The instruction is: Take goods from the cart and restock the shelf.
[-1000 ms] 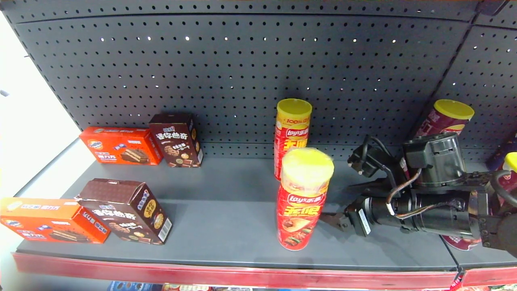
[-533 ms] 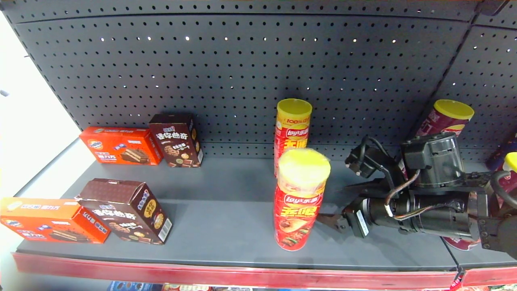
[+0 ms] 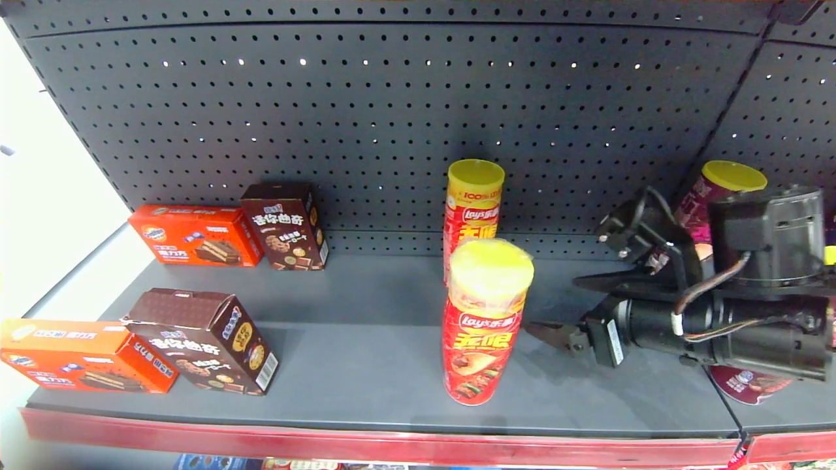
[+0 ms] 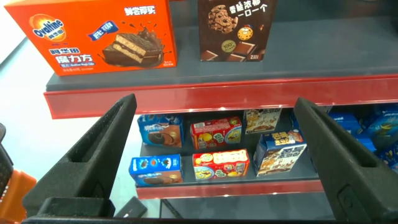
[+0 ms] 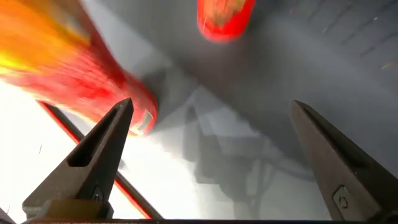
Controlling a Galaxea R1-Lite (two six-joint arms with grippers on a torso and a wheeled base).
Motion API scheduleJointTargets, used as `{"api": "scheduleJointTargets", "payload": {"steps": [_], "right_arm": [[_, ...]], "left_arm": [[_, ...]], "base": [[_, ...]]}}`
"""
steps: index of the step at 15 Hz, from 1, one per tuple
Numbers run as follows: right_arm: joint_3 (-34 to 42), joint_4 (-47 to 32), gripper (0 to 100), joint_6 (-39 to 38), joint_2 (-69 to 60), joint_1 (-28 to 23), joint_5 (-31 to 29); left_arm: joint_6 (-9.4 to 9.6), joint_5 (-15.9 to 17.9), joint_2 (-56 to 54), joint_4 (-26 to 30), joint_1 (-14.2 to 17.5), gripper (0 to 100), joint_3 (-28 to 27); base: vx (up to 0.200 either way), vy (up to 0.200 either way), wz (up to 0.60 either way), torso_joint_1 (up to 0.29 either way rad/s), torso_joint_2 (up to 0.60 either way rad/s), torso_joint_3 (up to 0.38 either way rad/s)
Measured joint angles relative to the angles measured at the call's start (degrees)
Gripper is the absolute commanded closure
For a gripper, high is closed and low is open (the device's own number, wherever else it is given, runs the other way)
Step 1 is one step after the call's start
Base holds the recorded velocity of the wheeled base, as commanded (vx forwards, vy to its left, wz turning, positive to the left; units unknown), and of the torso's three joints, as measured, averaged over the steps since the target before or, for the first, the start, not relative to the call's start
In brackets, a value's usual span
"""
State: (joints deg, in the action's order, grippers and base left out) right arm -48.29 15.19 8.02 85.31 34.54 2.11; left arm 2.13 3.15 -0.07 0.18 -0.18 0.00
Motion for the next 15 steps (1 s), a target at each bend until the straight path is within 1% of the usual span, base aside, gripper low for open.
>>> {"api": "scheduleJointTargets", "payload": {"steps": [3, 6, 8, 11, 15], "right_arm": [[2.6, 0.2, 0, -0.1, -9.1, 0.1, 0.1], [9.2, 0.1, 0, 0.0, -21.2, 0.4, 0.4], [15.2, -1.0, 0, 0.0, -31.0, 0.4, 0.4], [24.2, -6.6, 0, -0.2, -45.8, 0.4, 0.5], [35.1, -17.2, 0, -2.3, -65.7, 0.2, 0.5]], "left_arm": [[0.05, 0.0, 0.0, 0.0, 0.0, 0, 0.0], [0.13, 0.0, 0.0, 0.0, 0.0, 0, 0.0], [0.18, 0.1, 0.0, 0.0, 0.0, 0, 0.0], [0.24, 0.1, 0.0, 0.0, 0.0, 0, 0.0], [0.35, 0.1, 0.0, 0.0, 0.0, 0, 0.0]], "base": [[0.0, 0.0, 0.0, 0.0, 0.0, 0.0], [0.0, 0.0, 0.0, 0.0, 0.0, 0.0], [0.0, 0.0, 0.0, 0.0, 0.0, 0.0], [0.0, 0.0, 0.0, 0.0, 0.0, 0.0], [0.0, 0.0, 0.0, 0.0, 0.0, 0.0]]}}
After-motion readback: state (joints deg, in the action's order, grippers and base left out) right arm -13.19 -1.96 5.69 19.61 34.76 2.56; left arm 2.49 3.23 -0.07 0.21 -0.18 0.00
